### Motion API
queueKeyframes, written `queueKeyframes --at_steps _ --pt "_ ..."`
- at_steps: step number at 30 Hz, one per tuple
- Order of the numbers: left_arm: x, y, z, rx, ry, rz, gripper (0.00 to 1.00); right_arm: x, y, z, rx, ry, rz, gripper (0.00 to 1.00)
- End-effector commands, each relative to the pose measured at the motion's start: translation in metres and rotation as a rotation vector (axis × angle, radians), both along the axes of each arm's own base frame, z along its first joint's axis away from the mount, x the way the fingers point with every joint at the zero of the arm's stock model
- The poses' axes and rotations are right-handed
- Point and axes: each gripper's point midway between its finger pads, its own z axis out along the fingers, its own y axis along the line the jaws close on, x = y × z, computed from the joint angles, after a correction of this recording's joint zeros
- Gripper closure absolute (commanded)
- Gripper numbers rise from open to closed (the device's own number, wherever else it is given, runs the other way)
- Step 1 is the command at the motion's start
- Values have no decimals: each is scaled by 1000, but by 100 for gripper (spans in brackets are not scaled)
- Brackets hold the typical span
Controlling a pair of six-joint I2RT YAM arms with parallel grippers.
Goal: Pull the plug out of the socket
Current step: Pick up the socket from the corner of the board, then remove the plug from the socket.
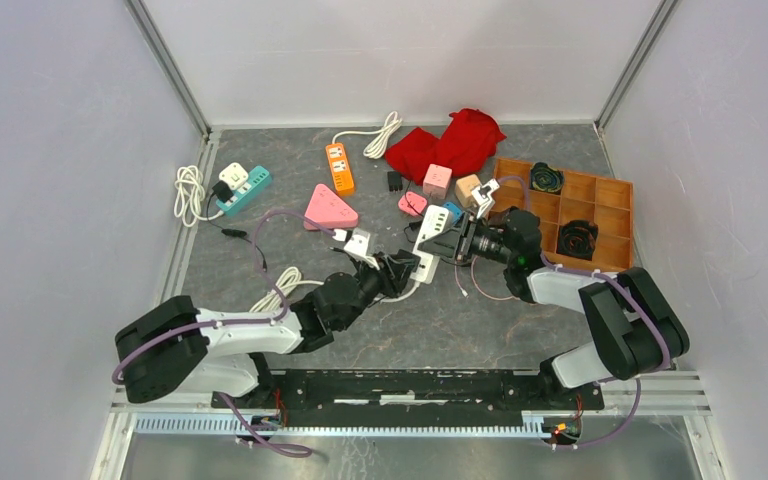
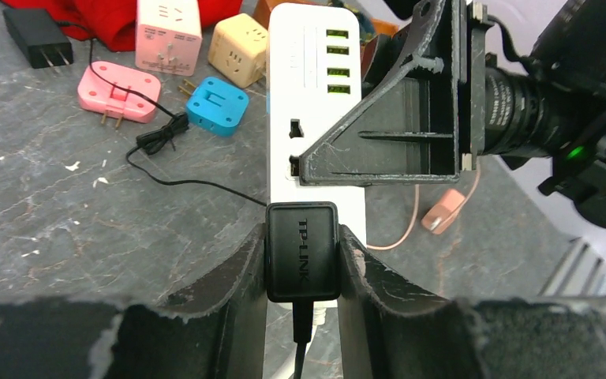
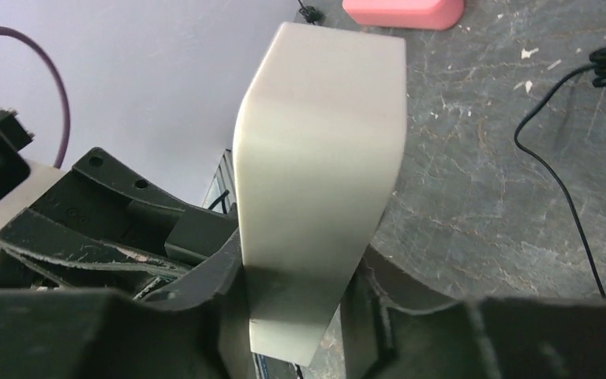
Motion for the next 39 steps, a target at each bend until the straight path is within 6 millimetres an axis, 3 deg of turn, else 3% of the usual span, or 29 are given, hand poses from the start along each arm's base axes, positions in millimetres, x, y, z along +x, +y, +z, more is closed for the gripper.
queueKeyframes --at_steps 1,5,8,18,32,39 --pt "4 -11 53 -112 -108 47 98 5 -3 0 -12 -24 -22 72" --pt "1 -13 47 -94 -105 58 98 8 -9 7 -13 -62 -51 93" --pt "-1 -11 49 -111 -107 71 98 11 -14 13 -36 -126 -79 99" --pt "-4 -2 49 -248 -49 111 98 21 -25 25 -127 -302 -136 100" --pt "-16 18 62 -337 -43 91 98 25 -29 21 -138 -310 -157 100" --pt "-17 14 69 -364 -24 81 98 34 -40 12 -192 -300 -222 100"
